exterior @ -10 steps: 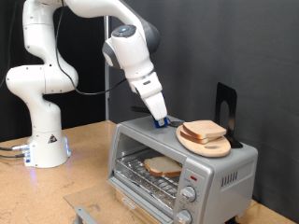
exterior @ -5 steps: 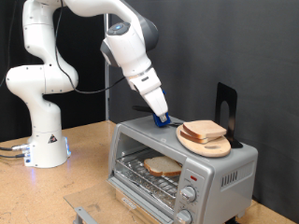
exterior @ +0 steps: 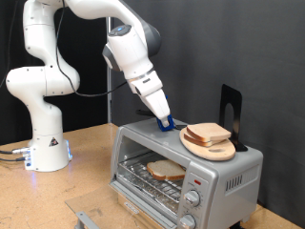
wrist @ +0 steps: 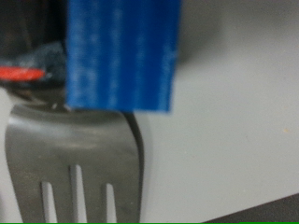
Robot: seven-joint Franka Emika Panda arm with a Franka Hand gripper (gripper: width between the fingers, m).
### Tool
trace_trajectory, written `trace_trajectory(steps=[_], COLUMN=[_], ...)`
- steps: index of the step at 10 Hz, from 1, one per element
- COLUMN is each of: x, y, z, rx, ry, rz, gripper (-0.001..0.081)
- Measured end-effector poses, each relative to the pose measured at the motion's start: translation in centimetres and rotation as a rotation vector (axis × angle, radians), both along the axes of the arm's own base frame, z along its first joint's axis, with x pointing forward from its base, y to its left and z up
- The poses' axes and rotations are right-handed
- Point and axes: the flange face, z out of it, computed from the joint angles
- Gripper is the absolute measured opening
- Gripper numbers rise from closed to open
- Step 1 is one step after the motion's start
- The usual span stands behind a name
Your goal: Make a piece of toast with the oven
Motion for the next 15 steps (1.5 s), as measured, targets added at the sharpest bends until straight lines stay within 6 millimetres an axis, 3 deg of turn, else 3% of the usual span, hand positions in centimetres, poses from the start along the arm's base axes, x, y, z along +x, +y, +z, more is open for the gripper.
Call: trace_trajectory(steps=[3, 7, 9, 15], x=[0.4, 0.7, 0.6, -0.4], y=[-1.1, -3.5, -3.6, -13.3], z=[1.1, 5.4, 5.2, 8.9], rx=[0.064, 0.176, 0.192, 0.451], ry=[0.001, 0.05, 0.045, 0.102], rz=[-0.007, 0.006, -0.007, 0.023], gripper=[0.0808, 0.0808, 0.0808, 0.0808])
